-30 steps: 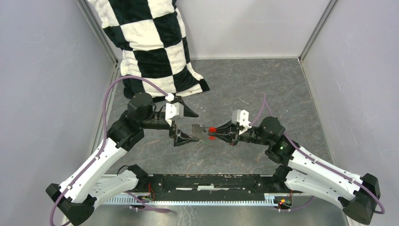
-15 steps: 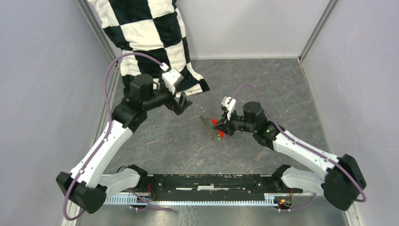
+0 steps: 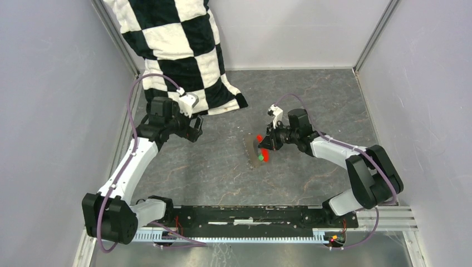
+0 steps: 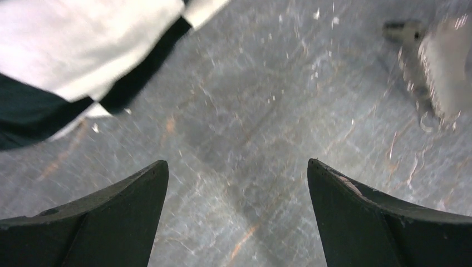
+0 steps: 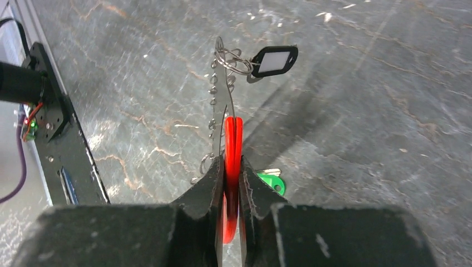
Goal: Put the keys on the keyring
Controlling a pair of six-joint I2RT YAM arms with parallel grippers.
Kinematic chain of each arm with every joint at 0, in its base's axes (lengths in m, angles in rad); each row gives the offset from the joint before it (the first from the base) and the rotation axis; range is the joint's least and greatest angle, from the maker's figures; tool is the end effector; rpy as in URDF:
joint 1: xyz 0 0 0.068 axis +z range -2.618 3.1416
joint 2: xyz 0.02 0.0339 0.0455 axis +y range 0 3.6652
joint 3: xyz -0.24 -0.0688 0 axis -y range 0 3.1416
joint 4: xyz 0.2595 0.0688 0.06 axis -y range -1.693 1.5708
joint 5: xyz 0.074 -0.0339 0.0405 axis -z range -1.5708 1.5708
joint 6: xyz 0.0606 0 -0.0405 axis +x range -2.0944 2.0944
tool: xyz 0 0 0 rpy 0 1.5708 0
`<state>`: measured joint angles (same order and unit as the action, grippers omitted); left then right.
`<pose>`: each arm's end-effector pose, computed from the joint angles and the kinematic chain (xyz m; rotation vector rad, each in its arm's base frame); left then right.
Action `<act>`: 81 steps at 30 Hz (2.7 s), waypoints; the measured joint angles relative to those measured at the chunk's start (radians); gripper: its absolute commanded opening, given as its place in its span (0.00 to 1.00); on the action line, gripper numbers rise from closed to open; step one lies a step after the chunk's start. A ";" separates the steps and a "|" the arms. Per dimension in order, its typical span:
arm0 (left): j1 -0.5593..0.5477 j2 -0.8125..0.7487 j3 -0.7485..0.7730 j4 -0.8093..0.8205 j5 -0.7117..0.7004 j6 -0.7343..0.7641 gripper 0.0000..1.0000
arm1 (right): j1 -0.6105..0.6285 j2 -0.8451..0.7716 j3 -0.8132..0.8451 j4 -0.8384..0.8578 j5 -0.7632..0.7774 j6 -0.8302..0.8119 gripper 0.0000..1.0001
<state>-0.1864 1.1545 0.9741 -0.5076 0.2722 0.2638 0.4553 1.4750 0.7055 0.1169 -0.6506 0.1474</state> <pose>0.2832 -0.0700 0.2614 0.6405 2.1487 -0.2653 0.2733 0.1747 0.1407 -0.7116 2.1534 1.0487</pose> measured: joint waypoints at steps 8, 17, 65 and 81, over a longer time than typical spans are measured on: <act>0.001 -0.034 -0.172 0.022 0.012 0.037 1.00 | -0.077 0.117 0.036 0.021 0.027 0.010 0.76; 0.017 -0.080 -0.301 0.102 0.062 0.052 1.00 | -0.083 0.043 0.035 -0.067 0.243 -0.051 0.98; 0.298 0.164 -0.858 1.602 0.066 -0.219 1.00 | -0.250 -0.093 -0.696 1.303 1.108 -0.373 0.98; 0.250 0.403 -0.758 1.728 -0.010 -0.248 1.00 | -0.336 -0.093 -0.697 1.241 1.004 -0.345 0.98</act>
<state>0.0639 1.5574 0.2157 1.2205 0.2619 0.0154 0.1192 1.3815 0.0090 1.3579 0.3531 -0.1974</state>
